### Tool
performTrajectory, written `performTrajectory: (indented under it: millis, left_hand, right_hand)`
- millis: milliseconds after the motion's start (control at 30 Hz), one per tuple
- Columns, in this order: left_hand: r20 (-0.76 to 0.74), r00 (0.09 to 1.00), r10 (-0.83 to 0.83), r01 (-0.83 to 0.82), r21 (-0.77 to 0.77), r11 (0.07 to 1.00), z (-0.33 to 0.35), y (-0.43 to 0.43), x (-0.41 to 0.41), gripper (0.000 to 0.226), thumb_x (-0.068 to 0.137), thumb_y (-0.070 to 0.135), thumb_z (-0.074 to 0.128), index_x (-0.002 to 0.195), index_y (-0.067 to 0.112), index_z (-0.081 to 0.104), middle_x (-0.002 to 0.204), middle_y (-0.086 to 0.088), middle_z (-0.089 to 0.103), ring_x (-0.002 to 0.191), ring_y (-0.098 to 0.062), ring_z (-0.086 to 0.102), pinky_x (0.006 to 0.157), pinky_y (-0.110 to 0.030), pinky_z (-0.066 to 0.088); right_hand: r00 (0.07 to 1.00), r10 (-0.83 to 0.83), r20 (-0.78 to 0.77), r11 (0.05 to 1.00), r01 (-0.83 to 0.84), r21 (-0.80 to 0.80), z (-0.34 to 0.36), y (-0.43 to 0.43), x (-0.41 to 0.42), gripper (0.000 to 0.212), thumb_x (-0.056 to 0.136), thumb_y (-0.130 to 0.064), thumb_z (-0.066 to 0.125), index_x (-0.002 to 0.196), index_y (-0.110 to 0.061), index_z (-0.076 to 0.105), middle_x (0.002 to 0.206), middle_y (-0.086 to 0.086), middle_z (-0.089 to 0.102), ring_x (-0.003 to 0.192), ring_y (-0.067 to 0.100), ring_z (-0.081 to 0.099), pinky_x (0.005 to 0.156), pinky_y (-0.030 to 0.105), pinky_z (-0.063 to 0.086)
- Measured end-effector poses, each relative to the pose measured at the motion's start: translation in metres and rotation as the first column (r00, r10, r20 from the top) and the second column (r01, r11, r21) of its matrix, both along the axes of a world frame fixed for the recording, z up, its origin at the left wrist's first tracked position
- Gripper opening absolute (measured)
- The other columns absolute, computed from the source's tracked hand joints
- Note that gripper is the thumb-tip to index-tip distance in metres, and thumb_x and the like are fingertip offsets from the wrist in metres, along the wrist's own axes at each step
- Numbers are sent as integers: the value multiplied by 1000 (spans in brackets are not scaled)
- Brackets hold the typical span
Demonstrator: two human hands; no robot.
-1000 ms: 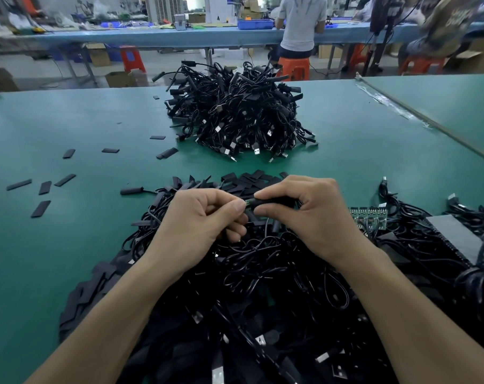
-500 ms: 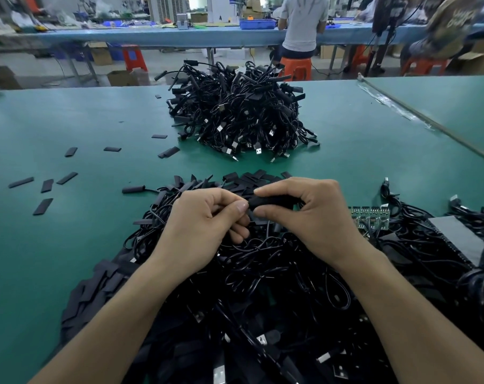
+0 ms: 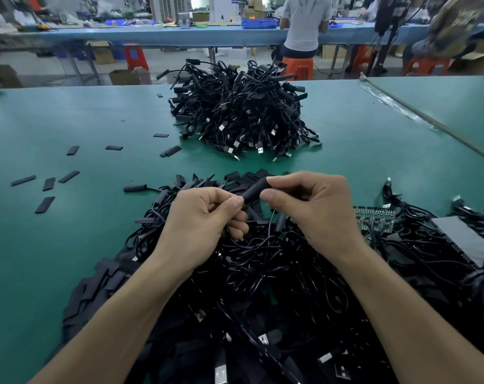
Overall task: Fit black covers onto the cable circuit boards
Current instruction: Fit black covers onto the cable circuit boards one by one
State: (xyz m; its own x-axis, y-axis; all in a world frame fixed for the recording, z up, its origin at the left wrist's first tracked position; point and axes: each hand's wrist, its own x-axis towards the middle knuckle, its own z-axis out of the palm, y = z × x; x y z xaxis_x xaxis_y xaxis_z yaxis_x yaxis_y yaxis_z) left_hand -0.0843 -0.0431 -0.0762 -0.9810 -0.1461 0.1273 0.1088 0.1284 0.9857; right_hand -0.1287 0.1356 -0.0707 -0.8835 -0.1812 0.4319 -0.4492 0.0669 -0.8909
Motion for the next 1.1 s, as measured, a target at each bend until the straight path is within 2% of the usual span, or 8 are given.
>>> performTrajectory:
  millis: [367, 500, 600, 700, 800, 933, 1000, 1100]
  left_hand:
    - [-128, 991, -28, 22, -53, 998, 5, 5, 5, 3, 90, 16, 72, 90, 14, 73, 78, -6, 76, 68, -20, 74, 61, -22, 57]
    - [-231, 969, -83, -8, -367, 930, 9, 4, 11, 23, 80, 36, 76, 102, 30, 72, 88, 16, 74, 82, -5, 71, 73, -15, 55]
    - [-283, 947, -153, -22, -531, 847, 10, 9, 15, 10, 89, 38, 70, 91, 29, 73, 85, 13, 73, 81, -5, 68, 73, -20, 54]
    - [-283, 947, -152, 19, -423, 906, 12, 9, 14, 22, 93, 44, 57, 85, 28, 69, 79, -4, 72, 71, -31, 66, 63, -48, 54]
    - [-306, 947, -95, -2, -304, 953, 19, 5, 12, 27, 94, 46, 52, 77, 28, 62, 71, -5, 67, 61, -32, 62, 56, -44, 52]
    - [-169, 975, 148, -153, -19, 988, 26, -4, 8, 31, 92, 41, 58, 63, 32, 52, 51, 4, 49, 39, -15, 43, 41, -28, 40]
    - [-151, 941, 304, -329, -180, 927, 25, -15, 5, 29, 88, 40, 68, 66, 29, 52, 47, 9, 50, 38, -6, 40, 42, -20, 38]
    - [-181, 905, 386, -418, -551, 722, 21, -25, 5, 17, 82, 37, 71, 82, 36, 54, 62, 14, 55, 57, -2, 51, 59, -25, 42]
  right_hand:
    - [987, 74, 142, 987, -52, -152, 3, 0, -3, 17, 80, -4, 78, 81, -13, 64, 74, 8, 75, 64, 18, 72, 59, 25, 56]
    - [956, 212, 204, 859, -83, -506, 17, 9, -5, 9, 74, -11, 74, 75, -17, 67, 75, 10, 73, 63, 17, 68, 56, 22, 53]
    - [938, 269, 219, 766, -71, -639, 22, 11, -5, 8, 76, -9, 71, 74, -15, 66, 75, 10, 72, 65, 18, 68, 60, 23, 54]
    - [938, 233, 256, 786, -27, -618, 23, 8, -3, 8, 75, -10, 71, 77, -13, 63, 77, 11, 73, 67, 19, 69, 61, 24, 54]
    - [945, 205, 254, 793, -8, -609, 26, 10, -3, 7, 78, -10, 70, 81, -12, 64, 83, 15, 74, 70, 21, 70, 63, 25, 55]
    - [954, 87, 287, 959, -3, -282, 24, 12, -6, 11, 93, -7, 61, 99, -14, 67, 86, 8, 76, 77, 21, 73, 70, 28, 60]
    - [966, -27, 258, 994, -2, 108, 16, 10, -7, 18, 96, -6, 59, 106, -18, 69, 87, 0, 77, 81, 15, 73, 77, 28, 61]
    - [997, -45, 62, 736, -9, 677, 4, 1, -7, 26, 98, -15, 58, 121, -19, 69, 118, -2, 70, 101, 13, 68, 91, 22, 54]
